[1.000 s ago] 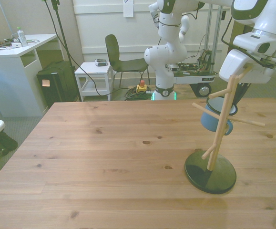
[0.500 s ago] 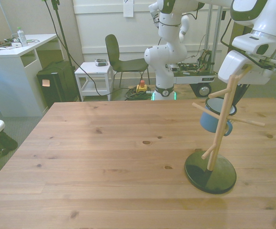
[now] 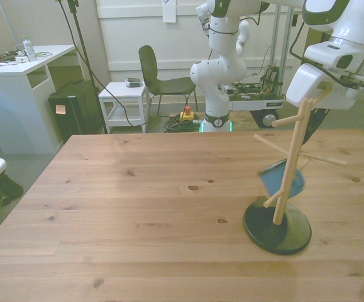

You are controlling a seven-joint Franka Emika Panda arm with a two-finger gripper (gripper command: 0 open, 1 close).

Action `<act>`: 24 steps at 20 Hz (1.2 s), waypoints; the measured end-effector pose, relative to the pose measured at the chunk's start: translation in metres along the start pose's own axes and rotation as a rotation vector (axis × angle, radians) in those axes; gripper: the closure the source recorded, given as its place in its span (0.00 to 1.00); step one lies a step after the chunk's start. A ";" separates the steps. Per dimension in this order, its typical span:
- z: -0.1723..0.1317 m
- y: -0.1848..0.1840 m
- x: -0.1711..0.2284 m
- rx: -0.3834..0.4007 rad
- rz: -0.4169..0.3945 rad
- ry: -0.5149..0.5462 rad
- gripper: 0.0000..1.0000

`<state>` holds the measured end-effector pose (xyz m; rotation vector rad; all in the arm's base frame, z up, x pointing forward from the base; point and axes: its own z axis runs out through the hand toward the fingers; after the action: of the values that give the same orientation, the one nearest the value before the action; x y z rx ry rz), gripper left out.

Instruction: Hang the mug

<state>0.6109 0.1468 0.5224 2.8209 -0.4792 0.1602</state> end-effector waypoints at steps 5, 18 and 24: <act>0.001 0.003 -0.005 -0.003 -0.002 -0.002 0.00; -0.008 -0.025 -0.137 0.074 -0.012 0.054 0.00; -0.013 0.080 -0.170 0.221 0.218 0.029 0.00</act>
<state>0.4234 0.1298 0.5287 2.9676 -0.8077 0.3151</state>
